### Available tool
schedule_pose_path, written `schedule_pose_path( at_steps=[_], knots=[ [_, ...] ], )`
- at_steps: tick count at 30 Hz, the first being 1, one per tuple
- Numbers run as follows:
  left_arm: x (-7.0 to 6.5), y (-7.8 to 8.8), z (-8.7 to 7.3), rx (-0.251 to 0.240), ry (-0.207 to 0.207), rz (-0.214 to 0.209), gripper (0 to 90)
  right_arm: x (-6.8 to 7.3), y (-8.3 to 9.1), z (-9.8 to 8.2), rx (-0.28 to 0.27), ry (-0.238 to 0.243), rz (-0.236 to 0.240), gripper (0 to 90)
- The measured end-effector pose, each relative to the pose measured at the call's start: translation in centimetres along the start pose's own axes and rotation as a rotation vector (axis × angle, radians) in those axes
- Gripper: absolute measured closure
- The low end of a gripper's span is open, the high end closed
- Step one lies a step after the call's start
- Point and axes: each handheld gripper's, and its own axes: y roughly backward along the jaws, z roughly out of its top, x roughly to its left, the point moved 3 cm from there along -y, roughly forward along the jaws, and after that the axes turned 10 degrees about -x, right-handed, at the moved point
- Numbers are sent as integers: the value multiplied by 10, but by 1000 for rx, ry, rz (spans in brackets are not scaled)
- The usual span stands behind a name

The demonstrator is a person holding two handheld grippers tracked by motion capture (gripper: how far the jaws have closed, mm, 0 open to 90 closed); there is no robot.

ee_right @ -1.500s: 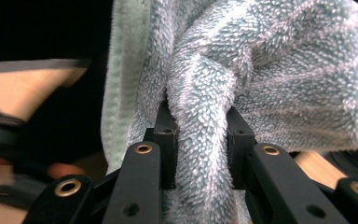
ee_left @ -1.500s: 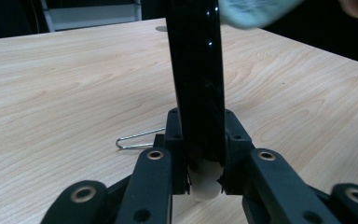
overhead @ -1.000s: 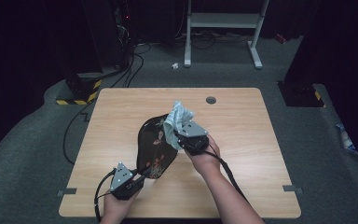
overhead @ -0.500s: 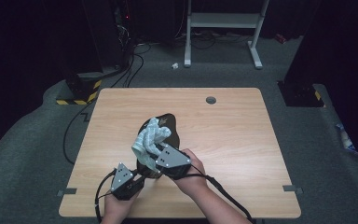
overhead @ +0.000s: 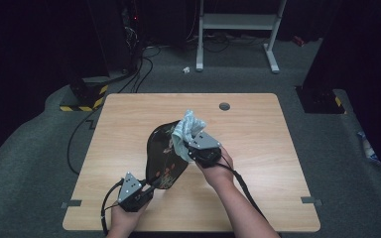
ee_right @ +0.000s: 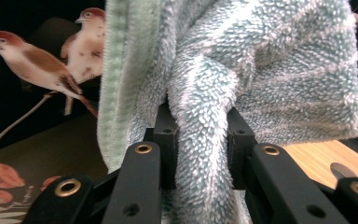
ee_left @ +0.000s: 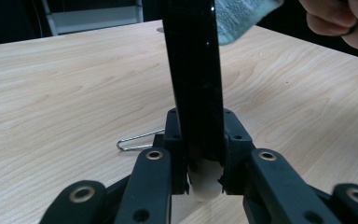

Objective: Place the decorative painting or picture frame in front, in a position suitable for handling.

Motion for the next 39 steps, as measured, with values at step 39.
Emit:
schedule_pose_path(
  at_steps=[39],
  knots=[
    [1, -3, 0, 5, -8, -6, 764, 41, 13, -5, -31, 40, 105, 717]
  ],
)
